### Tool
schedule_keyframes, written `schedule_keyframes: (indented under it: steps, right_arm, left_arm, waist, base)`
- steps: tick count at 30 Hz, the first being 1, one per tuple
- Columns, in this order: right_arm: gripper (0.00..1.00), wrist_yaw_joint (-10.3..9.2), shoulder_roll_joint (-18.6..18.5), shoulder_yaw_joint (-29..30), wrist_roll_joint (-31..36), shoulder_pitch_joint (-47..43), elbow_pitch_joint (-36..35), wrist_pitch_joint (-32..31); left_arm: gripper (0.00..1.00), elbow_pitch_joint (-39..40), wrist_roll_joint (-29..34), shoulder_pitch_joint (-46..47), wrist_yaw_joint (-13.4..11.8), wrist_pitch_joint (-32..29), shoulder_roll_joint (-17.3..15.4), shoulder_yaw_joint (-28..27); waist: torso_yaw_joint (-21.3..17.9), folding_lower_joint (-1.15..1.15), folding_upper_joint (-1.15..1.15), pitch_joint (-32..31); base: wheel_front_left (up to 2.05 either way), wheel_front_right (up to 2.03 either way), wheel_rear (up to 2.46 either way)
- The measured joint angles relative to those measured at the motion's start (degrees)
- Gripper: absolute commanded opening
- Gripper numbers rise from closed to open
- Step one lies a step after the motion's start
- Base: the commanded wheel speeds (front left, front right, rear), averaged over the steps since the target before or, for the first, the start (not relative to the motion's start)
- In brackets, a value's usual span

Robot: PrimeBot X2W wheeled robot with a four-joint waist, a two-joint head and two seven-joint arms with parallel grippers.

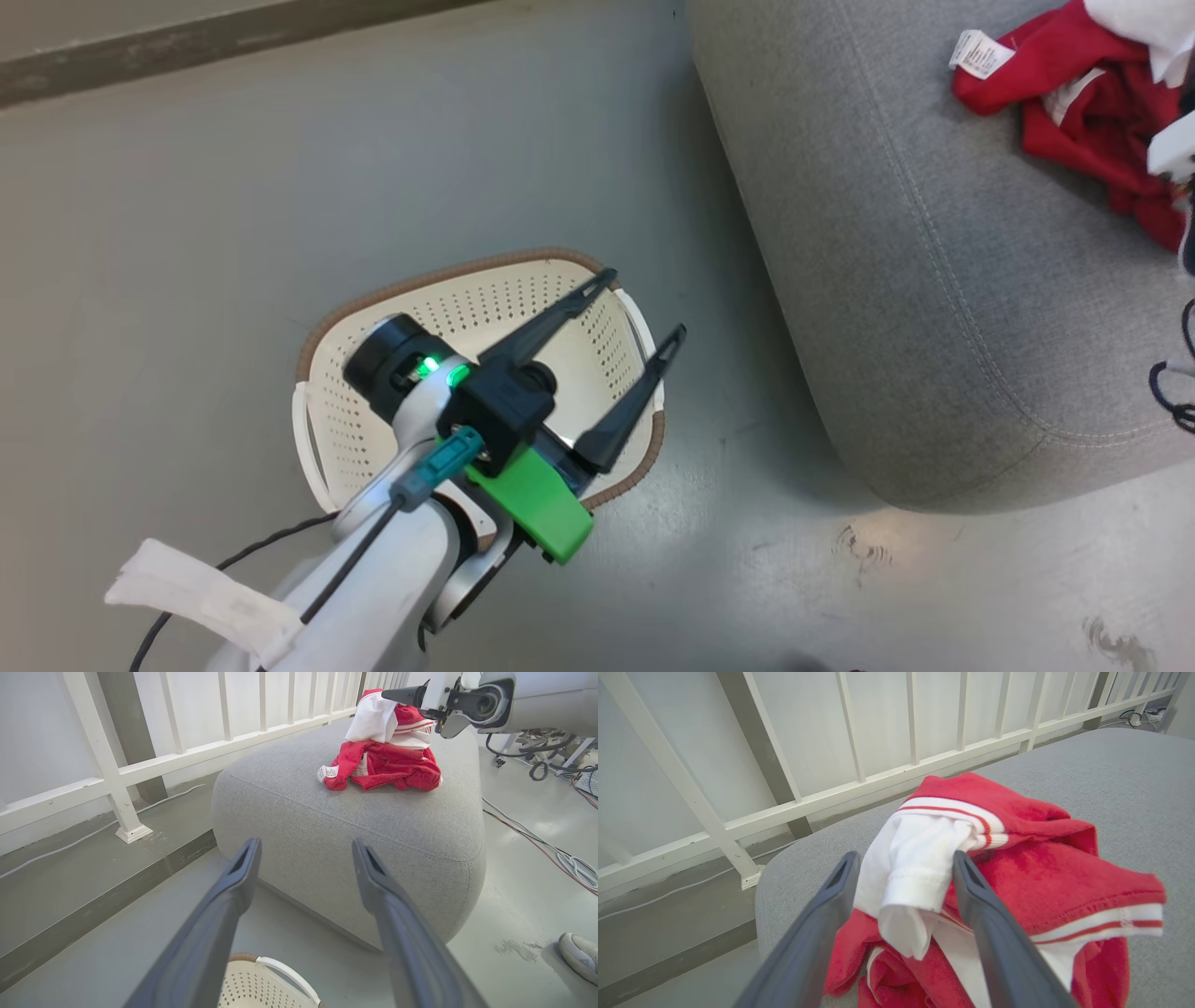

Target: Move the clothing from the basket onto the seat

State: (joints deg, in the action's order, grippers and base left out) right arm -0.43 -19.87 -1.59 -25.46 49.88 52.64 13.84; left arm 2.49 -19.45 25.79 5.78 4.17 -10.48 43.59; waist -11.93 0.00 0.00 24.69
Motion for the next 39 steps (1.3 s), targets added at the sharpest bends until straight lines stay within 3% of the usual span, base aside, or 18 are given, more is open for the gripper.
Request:
schedule_keyframes:
  steps: [8,15,29,39]
  right_arm:
    - [1.0,2.16,1.7,-2.4,1.4,-3.9,2.1,0.3]
    - [1.0,4.23,4.0,-4.9,3.1,-7.5,1.6,0.5]
    - [1.0,5.98,8.9,-7.1,5.9,-15.2,-11.5,0.5]
    - [1.0,6.2,11.3,-9.4,8.2,-21.1,-17.9,0.6]
  left_arm:
    - [1.0,-2.0,-0.8,-0.5,-1.0,2.3,0.2,-2.4]
    - [1.0,-4.2,-2.2,-3.6,-3.4,4.3,0.3,-5.0]
    - [1.0,-7.8,-5.6,-9.8,-9.9,6.9,0.5,-12.3]
    - [1.0,-9.4,-7.6,-13.5,-11.4,8.0,0.3,-18.0]
  waist:
    - [0.2,0.0,0.0,-3.1]
    - [1.1,0.0,0.0,-7.0]
    - [5.5,0.0,0.0,-12.9]
    - [9.2,0.0,0.0,-16.0]
  base:
    - [0.0,0.0,0.0]
    - [0.0,0.0,0.0]
    - [0.0,0.0,0.0]
    - [0.0,0.0,0.0]
